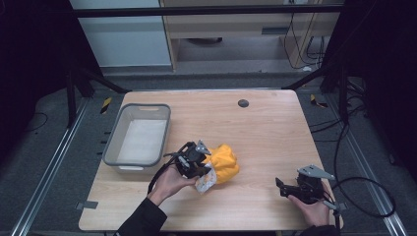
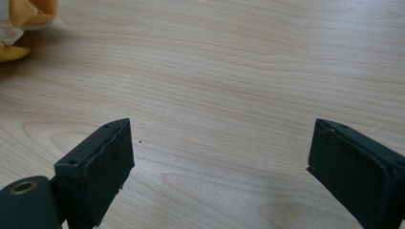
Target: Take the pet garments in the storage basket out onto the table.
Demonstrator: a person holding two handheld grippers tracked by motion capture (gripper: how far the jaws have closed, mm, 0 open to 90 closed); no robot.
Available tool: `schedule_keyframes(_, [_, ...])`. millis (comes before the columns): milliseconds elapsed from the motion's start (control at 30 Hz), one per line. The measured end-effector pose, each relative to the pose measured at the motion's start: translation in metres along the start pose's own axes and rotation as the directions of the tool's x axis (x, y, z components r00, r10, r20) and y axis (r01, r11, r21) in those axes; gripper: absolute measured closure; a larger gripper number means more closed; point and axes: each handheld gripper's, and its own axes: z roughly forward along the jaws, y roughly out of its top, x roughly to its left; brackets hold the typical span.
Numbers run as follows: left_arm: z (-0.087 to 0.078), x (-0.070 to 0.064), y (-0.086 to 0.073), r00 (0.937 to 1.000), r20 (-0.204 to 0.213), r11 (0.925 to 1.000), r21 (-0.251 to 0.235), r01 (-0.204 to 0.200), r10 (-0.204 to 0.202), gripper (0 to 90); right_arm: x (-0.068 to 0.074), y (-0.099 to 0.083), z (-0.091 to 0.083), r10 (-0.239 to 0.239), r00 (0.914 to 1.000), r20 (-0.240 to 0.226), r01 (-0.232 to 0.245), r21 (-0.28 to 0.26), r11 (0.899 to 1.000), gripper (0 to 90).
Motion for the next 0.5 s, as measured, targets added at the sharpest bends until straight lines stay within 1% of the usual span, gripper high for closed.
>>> schedule_keyframes(267, [0.010,-0.002,-0.002,0.9999,0.014,0.9998,0.021,-0.004,0.004,81.8,0.000,0.000,0.000,-0.002,1.0000,-0.001,0.002,0.000,1.000,8.2])
schedule_keyframes(500, [0.014,-0.003,-0.002,0.9998,0.016,0.9994,0.032,-0.009,0.009,80.5,0.000,0.000,0.000,-0.002,1.0000,0.000,0.002,0.001,1.000,8.1])
